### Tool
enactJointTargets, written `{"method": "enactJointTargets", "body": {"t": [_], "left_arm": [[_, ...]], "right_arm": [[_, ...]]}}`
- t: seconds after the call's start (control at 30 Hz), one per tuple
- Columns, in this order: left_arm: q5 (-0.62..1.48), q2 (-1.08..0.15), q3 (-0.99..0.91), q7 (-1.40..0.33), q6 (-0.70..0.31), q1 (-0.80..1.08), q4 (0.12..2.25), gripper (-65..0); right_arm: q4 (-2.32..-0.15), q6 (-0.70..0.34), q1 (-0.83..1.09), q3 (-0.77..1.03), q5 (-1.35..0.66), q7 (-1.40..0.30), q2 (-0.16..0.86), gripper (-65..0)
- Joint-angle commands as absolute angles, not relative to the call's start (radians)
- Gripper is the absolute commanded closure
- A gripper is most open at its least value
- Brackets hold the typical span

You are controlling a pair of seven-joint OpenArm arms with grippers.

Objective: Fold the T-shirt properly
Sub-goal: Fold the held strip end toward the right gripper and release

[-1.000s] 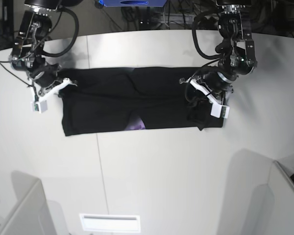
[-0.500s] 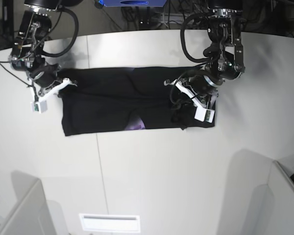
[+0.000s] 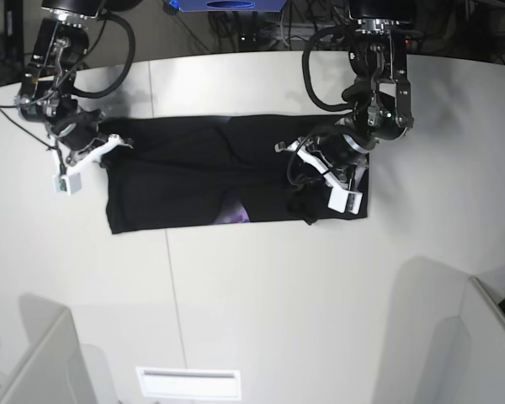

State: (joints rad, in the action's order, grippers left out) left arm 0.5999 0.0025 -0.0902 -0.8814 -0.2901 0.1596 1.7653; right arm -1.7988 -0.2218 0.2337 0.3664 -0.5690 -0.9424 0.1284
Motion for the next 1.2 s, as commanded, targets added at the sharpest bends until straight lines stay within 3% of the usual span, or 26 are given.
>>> {"method": "enactJointTargets", "body": {"t": [0.0,0.67,0.83,0.93,1.03,1.17], "left_arm": [[0.621,0.005,-0.088,-0.863,-0.298,0.151,1.770,0.0],[0.625,0.007,-0.088,-0.863,-0.298,0.150,1.755,-1.3],[0.625,0.007,-0.051,-0.863,-0.298,0.139,1.755,-29.8],[0.625,0.007,0.041,-0.863,-0.298,0.111,1.721,-42.6],[0.625,0.007,0.150,-0.860,-0.298,0.065,1.649,-48.4],[0.625,0.007,0.229,-0.860,-0.298,0.035,1.635,-48.7]], "right_arm": [[-1.819,-0.228,0.226,0.372,-0.579,-0.923,0.139,0.0],[-1.819,-0.228,0.222,0.374,-0.579,-0.923,0.139,0.0],[-1.819,-0.228,0.220,0.374,-0.579,-0.923,0.139,0.0],[-1.817,-0.228,0.219,0.374,-0.579,-0.921,0.139,0.0],[-1.817,-0.228,0.219,0.374,-0.579,-0.921,0.139,0.0],[-1.817,-0.228,0.223,0.374,-0.579,-0.921,0.140,0.0]]}}
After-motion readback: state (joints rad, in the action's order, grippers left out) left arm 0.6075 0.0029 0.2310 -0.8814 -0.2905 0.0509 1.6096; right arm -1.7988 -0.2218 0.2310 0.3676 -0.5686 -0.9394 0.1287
